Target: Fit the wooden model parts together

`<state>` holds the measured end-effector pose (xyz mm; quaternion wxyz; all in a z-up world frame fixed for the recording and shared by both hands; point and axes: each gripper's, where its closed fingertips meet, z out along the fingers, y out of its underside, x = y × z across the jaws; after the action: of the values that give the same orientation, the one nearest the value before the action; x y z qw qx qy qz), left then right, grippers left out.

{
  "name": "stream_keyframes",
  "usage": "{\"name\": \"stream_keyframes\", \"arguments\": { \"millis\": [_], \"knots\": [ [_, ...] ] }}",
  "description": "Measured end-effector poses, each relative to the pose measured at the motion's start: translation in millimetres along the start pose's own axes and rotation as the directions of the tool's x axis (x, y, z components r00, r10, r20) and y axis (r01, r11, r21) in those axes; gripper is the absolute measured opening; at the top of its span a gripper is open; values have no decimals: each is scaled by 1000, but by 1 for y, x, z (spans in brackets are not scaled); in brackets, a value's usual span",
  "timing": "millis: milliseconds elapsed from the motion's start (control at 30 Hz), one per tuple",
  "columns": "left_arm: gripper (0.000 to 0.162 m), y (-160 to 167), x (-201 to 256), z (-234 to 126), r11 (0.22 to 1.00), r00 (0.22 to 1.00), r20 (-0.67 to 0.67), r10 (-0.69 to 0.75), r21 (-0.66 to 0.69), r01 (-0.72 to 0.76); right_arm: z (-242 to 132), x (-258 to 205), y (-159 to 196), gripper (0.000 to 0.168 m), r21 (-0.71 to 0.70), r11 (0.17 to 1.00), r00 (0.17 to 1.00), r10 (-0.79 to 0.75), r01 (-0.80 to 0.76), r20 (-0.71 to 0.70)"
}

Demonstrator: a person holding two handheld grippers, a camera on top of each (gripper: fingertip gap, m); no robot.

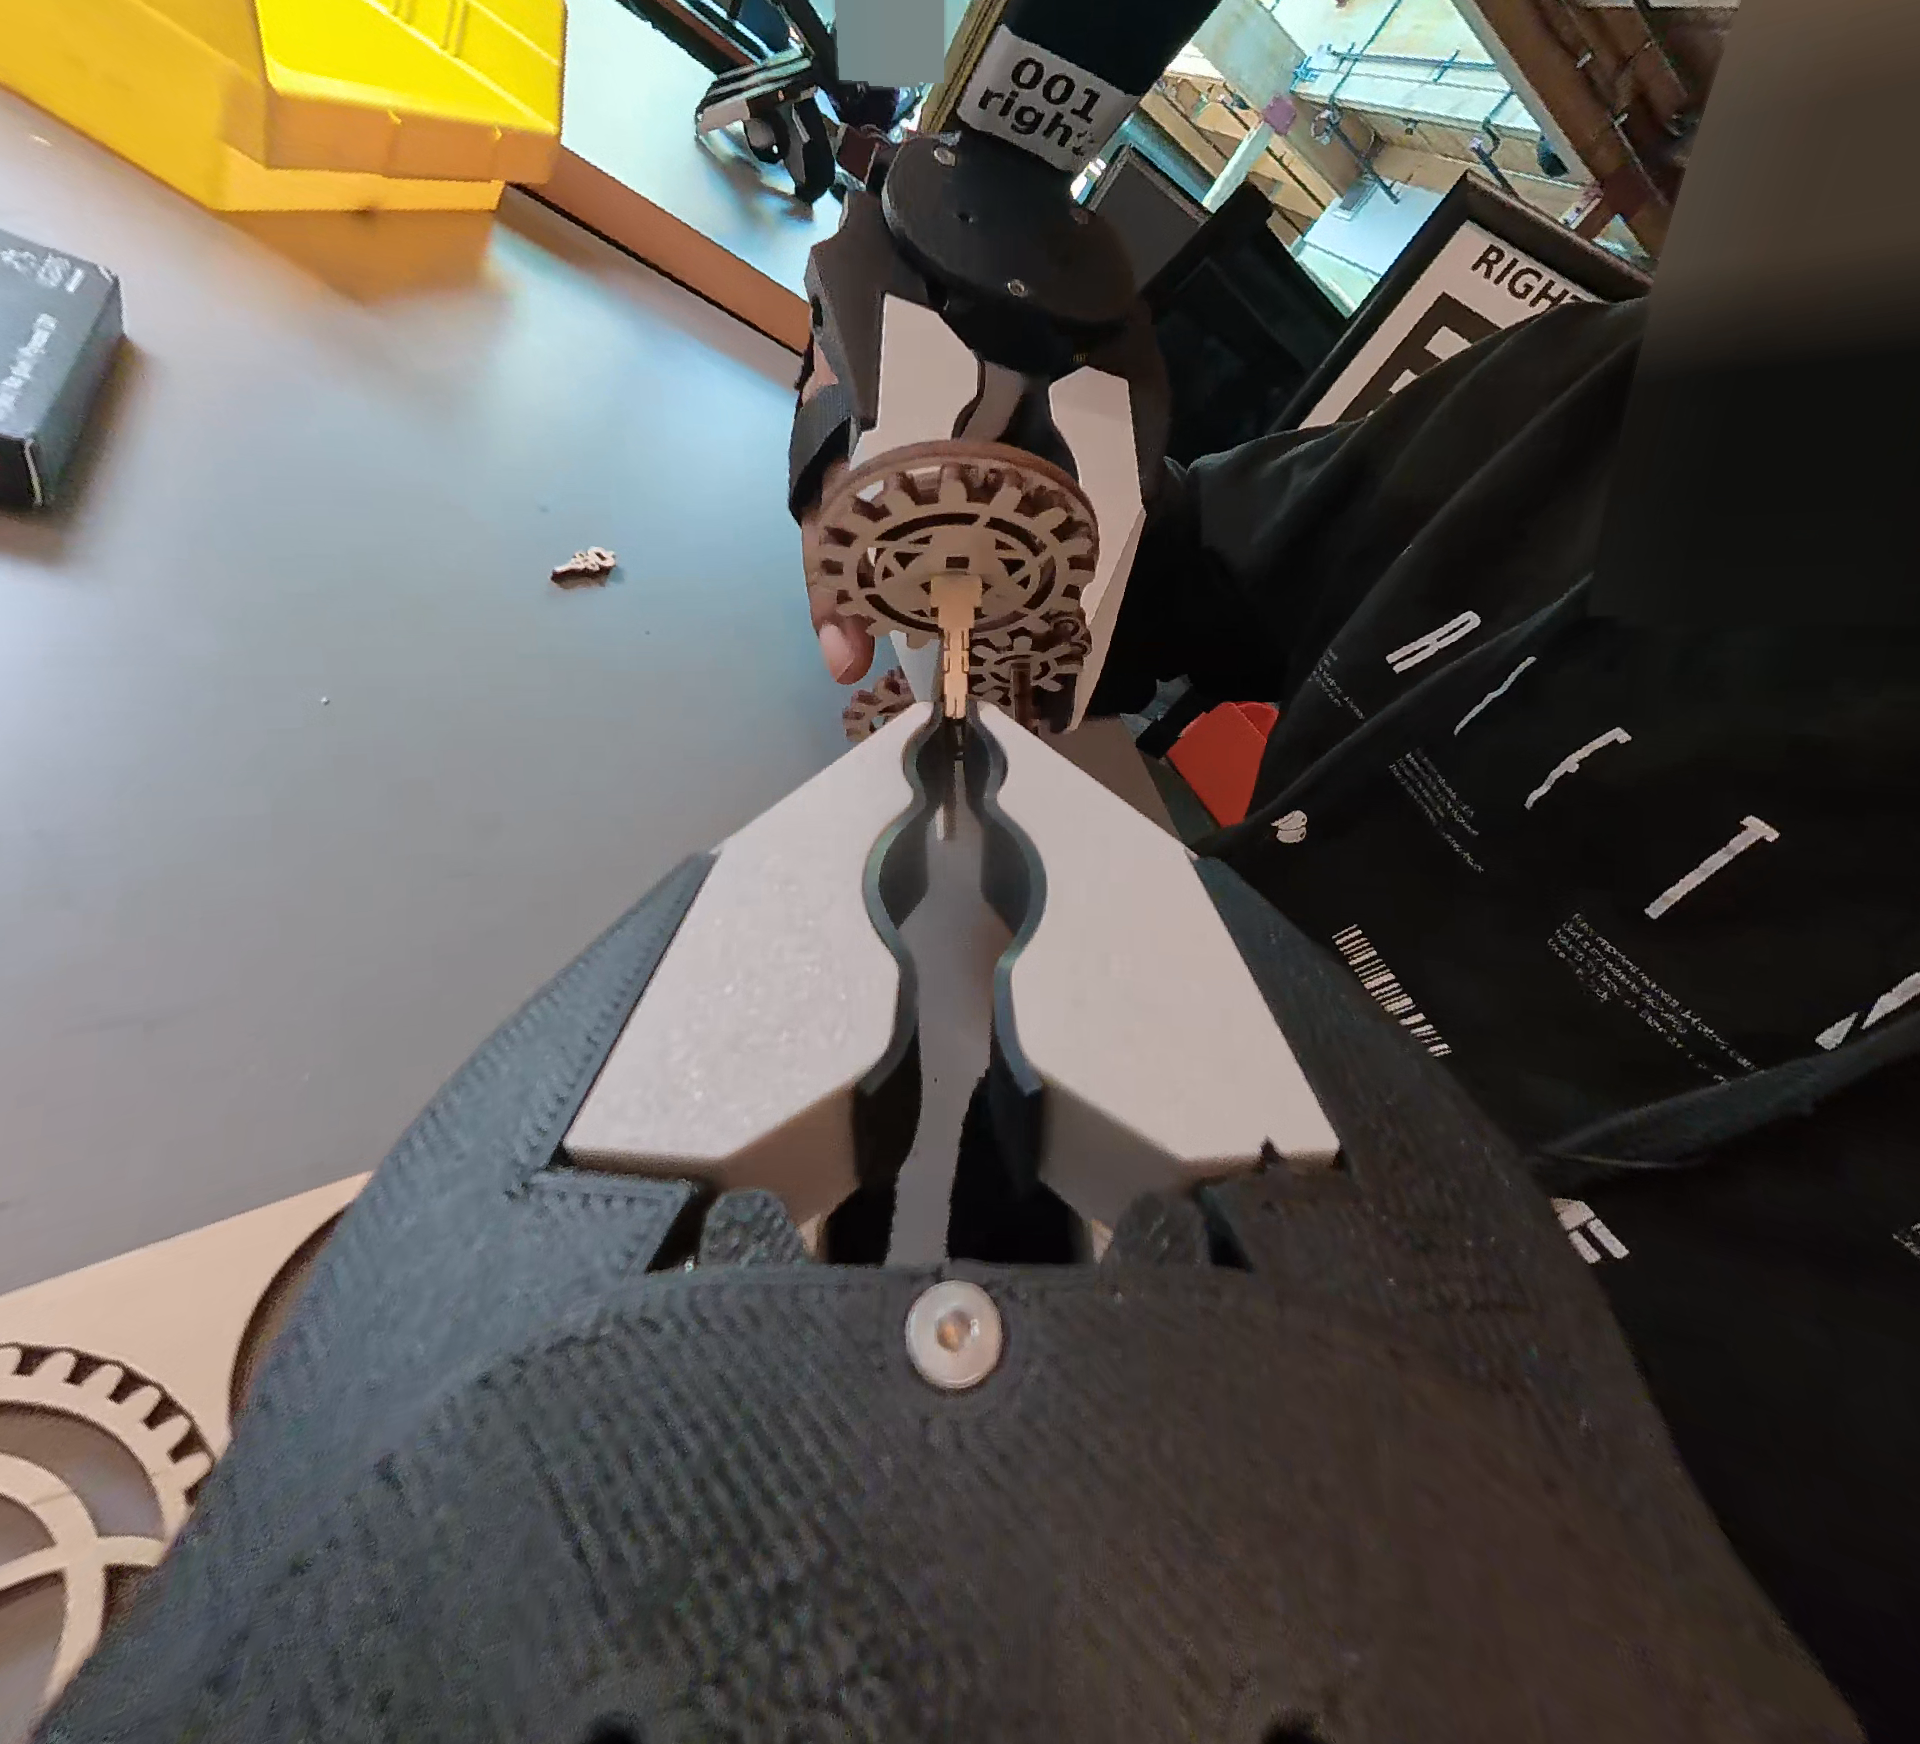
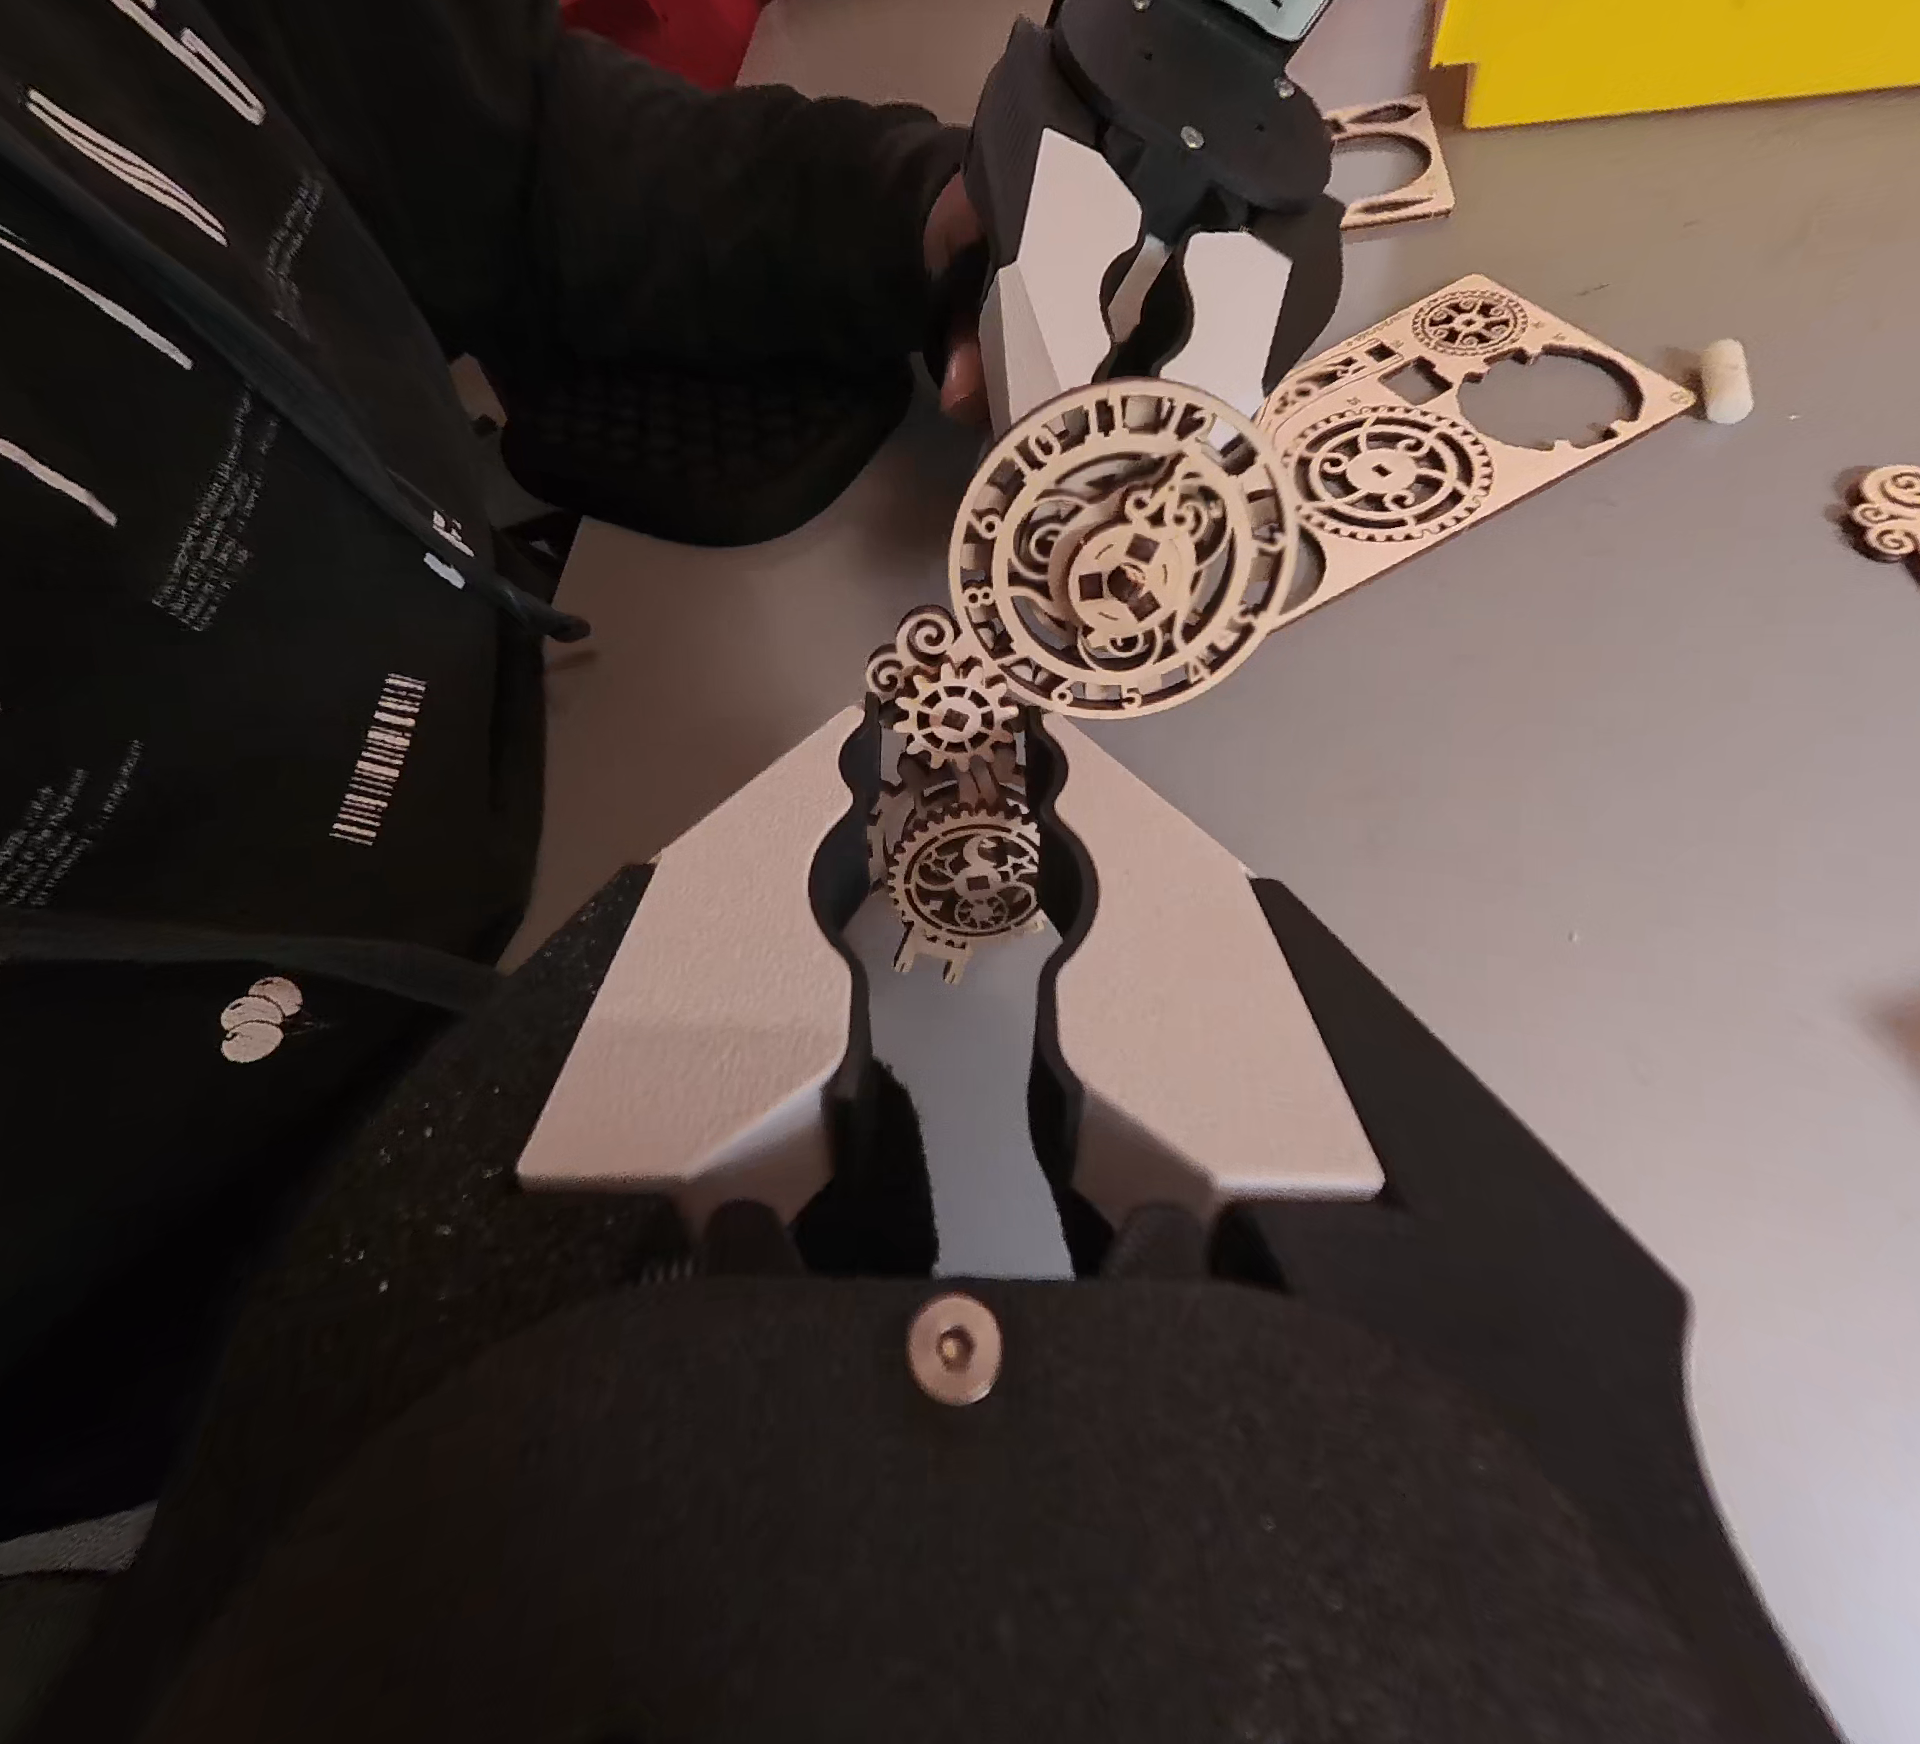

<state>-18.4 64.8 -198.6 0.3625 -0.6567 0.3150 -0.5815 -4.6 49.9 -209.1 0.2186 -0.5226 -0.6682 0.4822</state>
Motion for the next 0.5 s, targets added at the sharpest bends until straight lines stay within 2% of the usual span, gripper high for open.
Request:
{"name": "stream_keyframes", "arguments": {
  "millis": [67,267,500],
  "knots": [
    [0,-3,-1,-2,999,1000,12,29,16,-29,0,2,-3,27,15,1000,1000,1,0,-16],
    [0,-4,-6,-4,995,993,69,98,14,-99,1,5,-5,46,44,997,998,63,-63,-2],
    [1,-4,-12,-4,998,992,108,57,-5,-57,-3,19,-5,47,97,973,978,208,-209,14]
  ]
}}
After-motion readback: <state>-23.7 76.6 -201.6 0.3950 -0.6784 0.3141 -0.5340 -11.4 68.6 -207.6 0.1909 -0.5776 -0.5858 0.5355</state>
